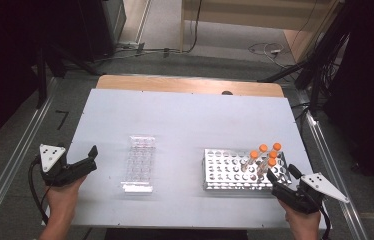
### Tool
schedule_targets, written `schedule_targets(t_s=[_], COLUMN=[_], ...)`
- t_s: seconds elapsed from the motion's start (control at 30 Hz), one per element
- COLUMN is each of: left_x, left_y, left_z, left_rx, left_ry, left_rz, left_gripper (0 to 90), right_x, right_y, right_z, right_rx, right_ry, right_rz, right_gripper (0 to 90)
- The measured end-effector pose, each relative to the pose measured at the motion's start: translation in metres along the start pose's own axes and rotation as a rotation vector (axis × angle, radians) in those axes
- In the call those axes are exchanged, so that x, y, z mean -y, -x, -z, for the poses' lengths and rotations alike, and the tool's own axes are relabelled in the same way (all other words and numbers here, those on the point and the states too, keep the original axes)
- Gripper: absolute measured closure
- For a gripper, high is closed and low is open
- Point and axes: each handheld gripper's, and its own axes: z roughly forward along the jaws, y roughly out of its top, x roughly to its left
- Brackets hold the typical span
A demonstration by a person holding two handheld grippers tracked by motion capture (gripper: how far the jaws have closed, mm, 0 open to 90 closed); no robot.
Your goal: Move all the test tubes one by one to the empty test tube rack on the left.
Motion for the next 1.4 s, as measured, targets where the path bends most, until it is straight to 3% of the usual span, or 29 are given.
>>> schedule_targets(t_s=[0.1,0.33,0.7,1.4], left_x=[0.000,0.000,0.000,0.001], left_y=[0.000,0.001,0.001,0.001], left_z=[0.000,-0.001,-0.001,-0.001], left_rx=[-0.001,-0.001,0.000,-0.001], left_ry=[0.000,-0.004,-0.001,-0.005], left_rz=[-0.001,-0.001,0.004,0.003], left_gripper=[2.3,2.3,3.1,3.2], right_x=[0.001,0.003,0.004,0.004], right_y=[0.000,-0.006,-0.006,-0.007], right_z=[-0.002,-0.009,-0.015,-0.018], right_rx=[-0.005,-0.020,-0.045,-0.038], right_ry=[-0.006,-0.036,-0.063,-0.050], right_rz=[-0.003,0.043,0.055,0.069], right_gripper=[25.7,39.5,59.0,71.3])
